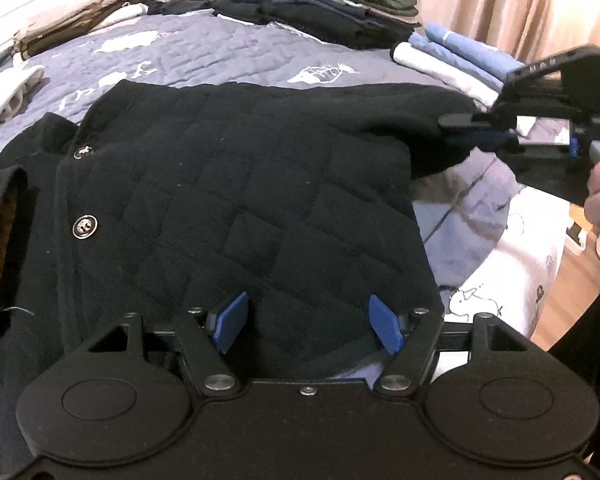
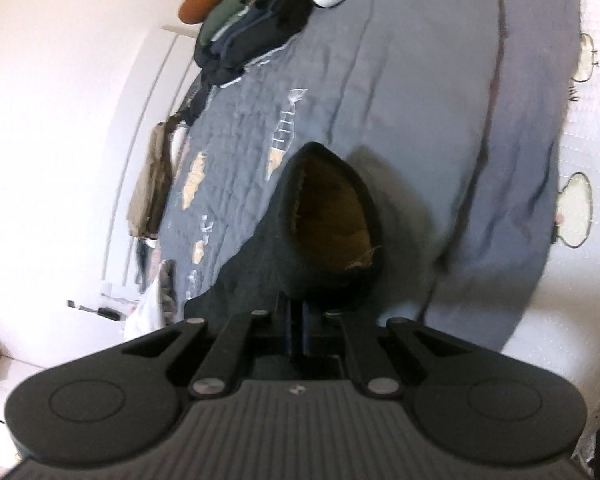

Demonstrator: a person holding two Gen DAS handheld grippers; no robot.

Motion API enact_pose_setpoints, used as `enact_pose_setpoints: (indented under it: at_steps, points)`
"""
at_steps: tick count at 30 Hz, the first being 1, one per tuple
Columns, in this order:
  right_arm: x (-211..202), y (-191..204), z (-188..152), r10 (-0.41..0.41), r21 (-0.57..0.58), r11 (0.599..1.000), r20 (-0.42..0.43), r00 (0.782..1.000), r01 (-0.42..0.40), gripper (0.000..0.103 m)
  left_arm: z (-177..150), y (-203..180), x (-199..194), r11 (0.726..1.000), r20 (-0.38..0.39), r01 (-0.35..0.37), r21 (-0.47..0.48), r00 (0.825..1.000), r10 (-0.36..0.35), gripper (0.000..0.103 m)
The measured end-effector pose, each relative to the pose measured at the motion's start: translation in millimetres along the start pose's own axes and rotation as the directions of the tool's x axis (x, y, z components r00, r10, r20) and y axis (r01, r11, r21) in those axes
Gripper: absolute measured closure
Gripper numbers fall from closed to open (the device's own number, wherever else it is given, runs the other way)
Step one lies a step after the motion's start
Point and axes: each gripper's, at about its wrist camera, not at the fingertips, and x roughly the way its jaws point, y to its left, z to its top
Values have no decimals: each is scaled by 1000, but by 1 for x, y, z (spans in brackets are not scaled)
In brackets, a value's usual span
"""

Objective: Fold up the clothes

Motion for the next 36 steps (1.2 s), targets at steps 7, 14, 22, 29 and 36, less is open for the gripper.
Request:
enact_pose_setpoints:
  at_steps: [7, 14, 22, 29, 36]
  points:
    - [31, -21, -2, -127, 2, 992, -16, 992, 127, 68, 1, 0, -3, 1000, 10, 0, -3, 1000, 0, 37]
    - [13, -19, -3, -43, 91, 995, -47, 998, 47, 49, 2, 0, -6, 1000, 22, 2, -3, 1000, -2, 37]
    - [32, -27, 8, -131, 132, 984, 54, 990, 123, 48, 4, 1, -9, 1000, 41, -3, -13, 999, 4, 37]
    - [48, -14, 16, -78, 111, 992, 93, 993, 68, 48, 3, 0, -11, 1000, 48, -3, -7, 999, 3, 37]
    - [23, -6, 12, 5, 114, 993, 65, 998, -12, 47, 6, 5, -15, 1000, 70, -4, -28, 998, 6, 37]
